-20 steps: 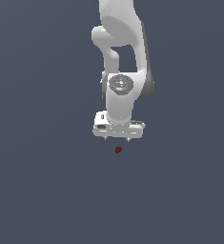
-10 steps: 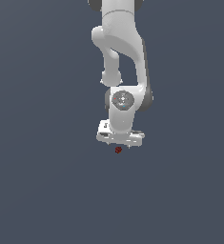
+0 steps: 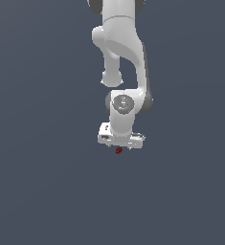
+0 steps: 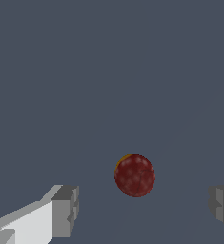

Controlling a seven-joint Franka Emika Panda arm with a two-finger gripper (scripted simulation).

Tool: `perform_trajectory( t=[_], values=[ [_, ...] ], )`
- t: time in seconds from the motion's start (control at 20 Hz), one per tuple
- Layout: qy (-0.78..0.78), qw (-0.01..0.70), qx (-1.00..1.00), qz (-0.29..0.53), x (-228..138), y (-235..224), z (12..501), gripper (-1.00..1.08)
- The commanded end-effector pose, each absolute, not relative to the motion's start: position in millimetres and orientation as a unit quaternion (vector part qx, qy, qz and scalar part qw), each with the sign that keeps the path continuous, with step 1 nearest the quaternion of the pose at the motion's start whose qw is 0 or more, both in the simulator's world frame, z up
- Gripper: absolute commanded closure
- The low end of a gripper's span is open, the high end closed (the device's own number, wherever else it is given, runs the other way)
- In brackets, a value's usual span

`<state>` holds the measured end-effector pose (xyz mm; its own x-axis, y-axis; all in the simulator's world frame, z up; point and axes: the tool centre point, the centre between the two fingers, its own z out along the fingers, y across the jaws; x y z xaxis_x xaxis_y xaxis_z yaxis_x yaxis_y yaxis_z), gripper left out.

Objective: Pick up the object and move it to a goal position.

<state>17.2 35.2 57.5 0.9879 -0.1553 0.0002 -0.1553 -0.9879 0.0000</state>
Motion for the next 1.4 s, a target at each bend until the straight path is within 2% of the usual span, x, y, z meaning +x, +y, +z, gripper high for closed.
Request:
perform_trajectory(
  t=[0.0, 0.5, 0.55, 1.35],
  values=[
    [0.078, 0.000, -0.997, 0.000, 16, 35, 46, -0.92],
    [0.079, 0.000, -0.997, 0.000, 17, 35, 17, -0.92],
    [0.079, 0.000, -0.997, 0.000, 17, 35, 17, 1.08],
    [0.079, 0.000, -0.997, 0.000, 13, 29, 22, 1.08]
  ],
)
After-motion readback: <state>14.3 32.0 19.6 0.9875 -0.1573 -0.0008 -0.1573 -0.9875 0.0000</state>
